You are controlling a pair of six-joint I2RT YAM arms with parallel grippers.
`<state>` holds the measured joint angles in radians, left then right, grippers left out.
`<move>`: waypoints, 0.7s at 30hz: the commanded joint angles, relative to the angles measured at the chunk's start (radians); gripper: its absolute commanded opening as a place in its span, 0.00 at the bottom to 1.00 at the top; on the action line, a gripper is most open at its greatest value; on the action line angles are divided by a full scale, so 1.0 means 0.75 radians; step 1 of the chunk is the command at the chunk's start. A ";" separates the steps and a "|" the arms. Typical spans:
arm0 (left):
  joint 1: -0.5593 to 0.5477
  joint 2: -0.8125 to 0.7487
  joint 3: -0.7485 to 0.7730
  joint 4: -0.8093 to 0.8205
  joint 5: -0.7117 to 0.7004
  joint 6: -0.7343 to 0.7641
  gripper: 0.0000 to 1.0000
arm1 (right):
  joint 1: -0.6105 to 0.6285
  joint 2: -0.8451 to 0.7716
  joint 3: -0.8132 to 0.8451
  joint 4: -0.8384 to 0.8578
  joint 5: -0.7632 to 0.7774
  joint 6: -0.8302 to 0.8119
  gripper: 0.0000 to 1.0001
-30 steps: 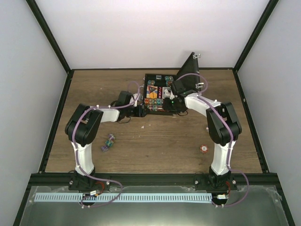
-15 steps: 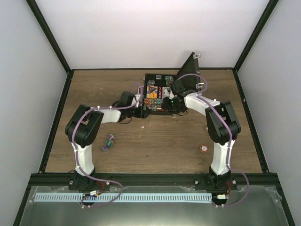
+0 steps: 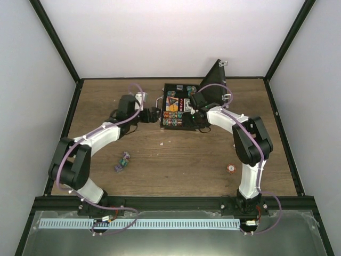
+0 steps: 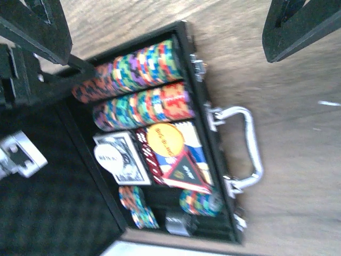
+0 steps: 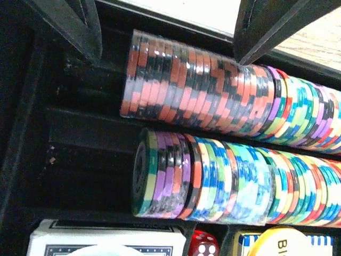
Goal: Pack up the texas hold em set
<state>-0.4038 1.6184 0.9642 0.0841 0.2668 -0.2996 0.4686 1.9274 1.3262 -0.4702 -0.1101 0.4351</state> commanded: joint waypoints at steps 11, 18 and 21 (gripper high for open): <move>0.207 -0.226 -0.144 -0.134 -0.025 -0.070 1.00 | 0.015 0.013 -0.018 0.079 -0.182 -0.024 0.55; 0.238 -0.348 -0.233 -0.210 -0.151 -0.103 1.00 | 0.015 -0.056 -0.047 0.083 -0.078 -0.038 0.62; 0.253 -0.428 -0.269 -0.318 -0.246 -0.159 1.00 | 0.015 -0.134 -0.064 0.053 -0.008 -0.065 0.70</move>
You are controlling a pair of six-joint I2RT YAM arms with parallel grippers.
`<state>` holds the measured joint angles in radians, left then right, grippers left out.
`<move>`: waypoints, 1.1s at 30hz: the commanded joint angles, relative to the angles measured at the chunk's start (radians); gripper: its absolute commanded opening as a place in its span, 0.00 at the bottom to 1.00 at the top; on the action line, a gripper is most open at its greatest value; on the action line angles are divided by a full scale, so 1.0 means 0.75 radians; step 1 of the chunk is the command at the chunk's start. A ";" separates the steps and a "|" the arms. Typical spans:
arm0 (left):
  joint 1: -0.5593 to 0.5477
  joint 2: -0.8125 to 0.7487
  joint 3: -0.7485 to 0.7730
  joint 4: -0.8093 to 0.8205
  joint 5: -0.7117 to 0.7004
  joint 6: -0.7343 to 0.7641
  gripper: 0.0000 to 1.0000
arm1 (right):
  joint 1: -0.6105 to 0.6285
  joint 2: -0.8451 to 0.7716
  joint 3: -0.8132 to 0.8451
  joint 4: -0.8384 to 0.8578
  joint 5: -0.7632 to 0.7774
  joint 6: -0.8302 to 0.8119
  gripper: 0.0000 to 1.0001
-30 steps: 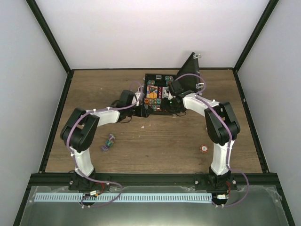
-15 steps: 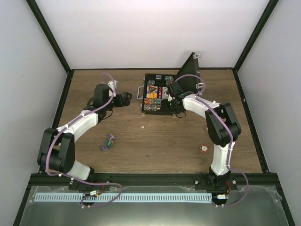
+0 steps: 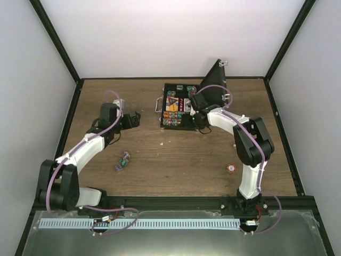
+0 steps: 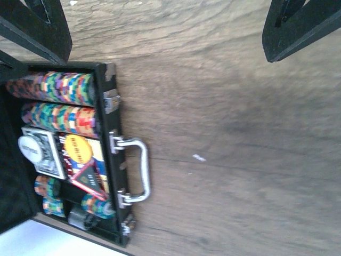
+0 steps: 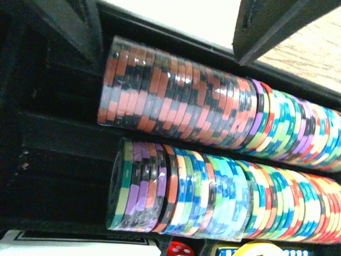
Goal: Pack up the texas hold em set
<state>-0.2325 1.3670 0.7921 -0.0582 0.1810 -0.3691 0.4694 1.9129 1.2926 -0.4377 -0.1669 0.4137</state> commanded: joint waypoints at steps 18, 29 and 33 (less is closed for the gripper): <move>0.461 -0.307 0.428 -0.570 -0.103 0.124 1.00 | 0.443 -0.305 0.009 0.081 0.031 -0.156 0.82; 0.478 -0.339 0.286 -0.436 -0.551 0.292 1.00 | 0.821 0.144 0.448 -0.011 0.232 -0.130 0.65; 0.478 -0.375 0.247 -0.424 -0.568 0.317 1.00 | 0.850 0.248 0.547 -0.050 0.183 -0.151 0.61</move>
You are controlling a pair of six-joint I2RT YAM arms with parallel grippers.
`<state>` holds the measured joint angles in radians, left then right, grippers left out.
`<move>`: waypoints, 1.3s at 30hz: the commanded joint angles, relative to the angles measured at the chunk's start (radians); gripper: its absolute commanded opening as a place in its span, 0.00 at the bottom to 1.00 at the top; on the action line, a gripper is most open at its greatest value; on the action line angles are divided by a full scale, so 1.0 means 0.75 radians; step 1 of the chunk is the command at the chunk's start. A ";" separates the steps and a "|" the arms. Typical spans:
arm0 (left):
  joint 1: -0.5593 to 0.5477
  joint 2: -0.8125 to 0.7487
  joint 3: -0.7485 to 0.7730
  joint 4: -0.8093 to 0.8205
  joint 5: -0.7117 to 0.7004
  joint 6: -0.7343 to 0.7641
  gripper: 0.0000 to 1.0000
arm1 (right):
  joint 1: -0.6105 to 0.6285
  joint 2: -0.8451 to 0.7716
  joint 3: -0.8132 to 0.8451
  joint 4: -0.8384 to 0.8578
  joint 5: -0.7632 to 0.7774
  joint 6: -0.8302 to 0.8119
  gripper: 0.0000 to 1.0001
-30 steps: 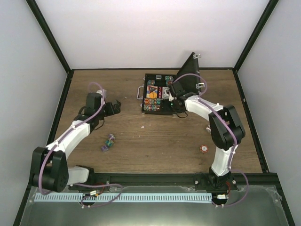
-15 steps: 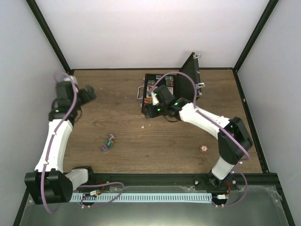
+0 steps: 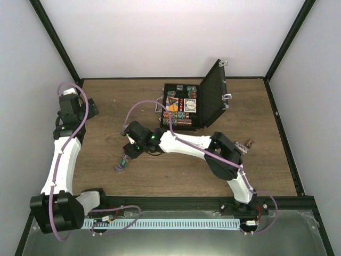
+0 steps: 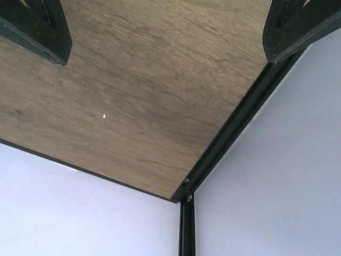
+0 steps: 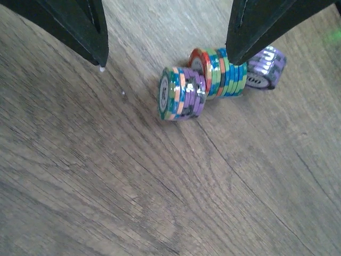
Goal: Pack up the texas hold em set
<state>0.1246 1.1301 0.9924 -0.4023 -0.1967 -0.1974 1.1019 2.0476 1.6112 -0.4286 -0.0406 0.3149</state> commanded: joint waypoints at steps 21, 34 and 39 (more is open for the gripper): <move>0.002 -0.062 -0.024 0.015 -0.067 0.087 1.00 | 0.057 0.341 0.353 -0.114 -0.023 -0.062 0.53; 0.002 -0.048 -0.027 0.017 -0.076 0.086 1.00 | 0.061 0.349 0.356 -0.130 0.124 -0.066 0.29; 0.002 -0.046 -0.030 0.019 -0.082 0.084 1.00 | 0.040 0.241 0.286 -0.104 0.201 -0.037 0.22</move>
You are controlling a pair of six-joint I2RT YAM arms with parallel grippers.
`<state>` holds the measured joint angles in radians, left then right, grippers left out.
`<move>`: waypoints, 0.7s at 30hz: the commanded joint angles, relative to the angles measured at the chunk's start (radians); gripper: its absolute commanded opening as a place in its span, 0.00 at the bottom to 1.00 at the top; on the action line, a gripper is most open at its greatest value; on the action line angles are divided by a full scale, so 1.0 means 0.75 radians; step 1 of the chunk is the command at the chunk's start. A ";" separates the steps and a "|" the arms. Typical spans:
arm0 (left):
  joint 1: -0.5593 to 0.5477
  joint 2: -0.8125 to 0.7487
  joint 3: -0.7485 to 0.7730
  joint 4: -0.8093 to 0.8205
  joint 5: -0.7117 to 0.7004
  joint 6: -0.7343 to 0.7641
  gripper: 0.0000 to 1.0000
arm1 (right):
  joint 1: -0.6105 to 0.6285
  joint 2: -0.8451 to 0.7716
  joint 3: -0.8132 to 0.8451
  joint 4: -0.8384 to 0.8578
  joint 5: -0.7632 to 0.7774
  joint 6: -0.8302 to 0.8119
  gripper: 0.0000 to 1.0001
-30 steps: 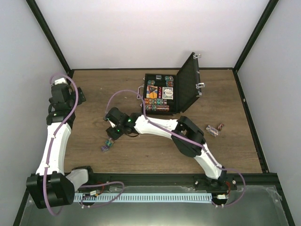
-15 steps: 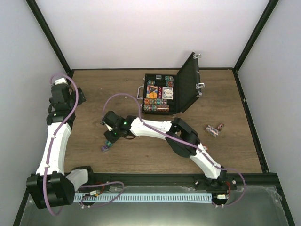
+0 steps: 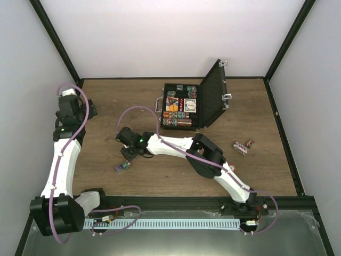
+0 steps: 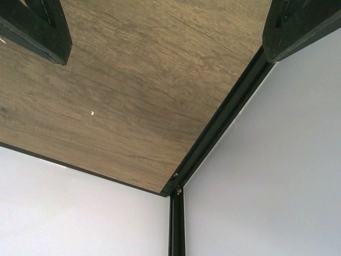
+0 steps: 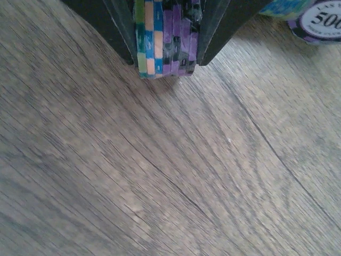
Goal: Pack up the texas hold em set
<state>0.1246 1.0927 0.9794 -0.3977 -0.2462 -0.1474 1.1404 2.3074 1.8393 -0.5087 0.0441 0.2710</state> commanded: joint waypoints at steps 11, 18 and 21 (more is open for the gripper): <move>0.002 0.019 -0.018 0.017 0.016 0.009 1.00 | -0.467 -0.559 -0.545 0.123 0.033 0.107 0.20; 0.003 0.030 -0.024 0.019 0.023 0.007 1.00 | -0.819 -0.667 -0.661 0.146 -0.067 0.104 0.20; 0.002 0.041 -0.026 0.019 0.017 0.007 1.00 | -0.865 -0.645 -0.624 0.148 -0.060 0.121 0.21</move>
<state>0.1242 1.1110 0.9665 -0.3973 -0.2344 -0.1482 0.4976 1.8336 1.3396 -0.4187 0.0368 0.3405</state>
